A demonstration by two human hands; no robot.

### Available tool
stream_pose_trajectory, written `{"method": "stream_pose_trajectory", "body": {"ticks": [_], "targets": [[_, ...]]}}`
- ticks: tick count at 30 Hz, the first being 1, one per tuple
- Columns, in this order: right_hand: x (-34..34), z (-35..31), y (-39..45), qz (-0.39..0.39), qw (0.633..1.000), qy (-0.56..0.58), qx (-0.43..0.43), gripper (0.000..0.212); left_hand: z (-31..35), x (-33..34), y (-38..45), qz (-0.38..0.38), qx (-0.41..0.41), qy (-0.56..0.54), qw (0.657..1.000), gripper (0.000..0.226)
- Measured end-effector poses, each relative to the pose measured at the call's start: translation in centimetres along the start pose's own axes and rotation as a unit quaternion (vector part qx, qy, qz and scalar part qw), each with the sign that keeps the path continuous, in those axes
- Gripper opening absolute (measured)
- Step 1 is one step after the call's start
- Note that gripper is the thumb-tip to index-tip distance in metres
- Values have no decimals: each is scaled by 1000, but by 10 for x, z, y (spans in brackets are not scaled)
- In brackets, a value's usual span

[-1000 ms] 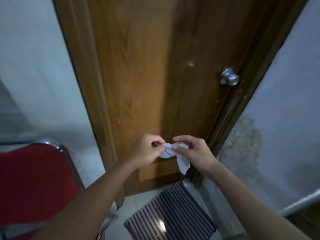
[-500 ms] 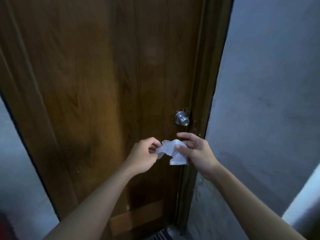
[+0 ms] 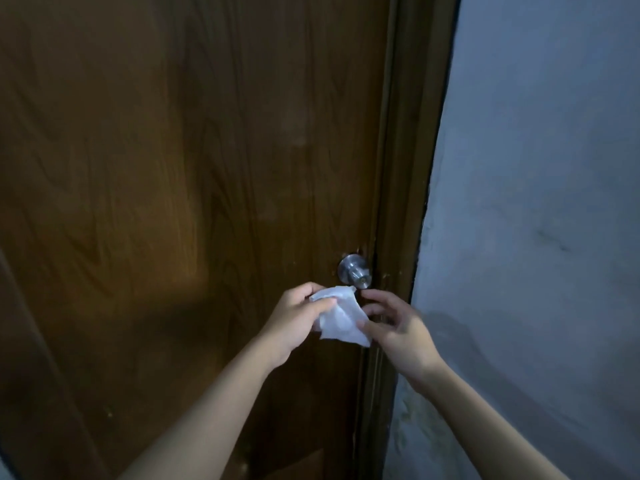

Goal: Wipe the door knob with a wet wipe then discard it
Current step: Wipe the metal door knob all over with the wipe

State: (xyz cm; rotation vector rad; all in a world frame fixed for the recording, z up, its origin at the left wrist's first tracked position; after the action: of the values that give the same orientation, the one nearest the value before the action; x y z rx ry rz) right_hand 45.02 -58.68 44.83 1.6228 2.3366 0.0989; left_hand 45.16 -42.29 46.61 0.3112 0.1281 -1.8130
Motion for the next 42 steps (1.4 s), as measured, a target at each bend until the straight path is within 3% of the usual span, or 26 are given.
{"method": "stream_pose_trajectory", "body": {"ticks": [3, 8, 15, 21, 23, 25, 28, 32, 40, 42], "targets": [[-9, -2, 26, 32, 998, -42, -26, 41, 4, -7, 33, -15, 33, -35, 999, 6], [-22, -9, 73, -39, 997, -22, -63, 45, 17, -22, 86, -53, 75, -2, 996, 21], [-38, 11, 108, -41, 991, 117, -54, 18, 12, -33, 132, -71, 155, 70, 983, 23], [-67, 23, 119, 66, 994, -49, -65, 17, 0, -24, 154, -79, 138, 116, 980, 22], [-80, 27, 121, 150, 973, -151, -90, 20, -4, -21, 157, -33, 126, 91, 987, 26], [-85, 33, 126, 199, 946, -227, -113, 25, -10, -17, 160, 38, 111, 142, 983, 29], [-74, 45, 134, 142, 935, -294, -138, 35, -22, -4, 162, 91, 70, 236, 965, 55], [-53, 85, 136, 13, 936, -324, -138, 51, -39, 14, 162, 101, 38, 265, 958, 84], [-60, 95, 128, 117, 951, -265, -111, 38, -48, 18, 165, 83, 3, 295, 952, 94], [-52, 91, 134, 74, 954, -269, -111, 45, -47, 17, 167, 78, -2, 307, 948, 92]]}}
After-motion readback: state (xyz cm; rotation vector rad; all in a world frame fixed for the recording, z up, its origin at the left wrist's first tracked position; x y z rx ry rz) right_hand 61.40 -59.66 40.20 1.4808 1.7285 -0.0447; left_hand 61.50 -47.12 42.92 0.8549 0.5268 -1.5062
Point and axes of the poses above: each hand's wrist, its own y-axis towards the middle knuckle, its own x-axis out of the palm, z = x × y, the point moved 2 cm from there along y, towards the middle knuckle, and after that the axes turned 14 degrees about -z, right-handed, at the moved point
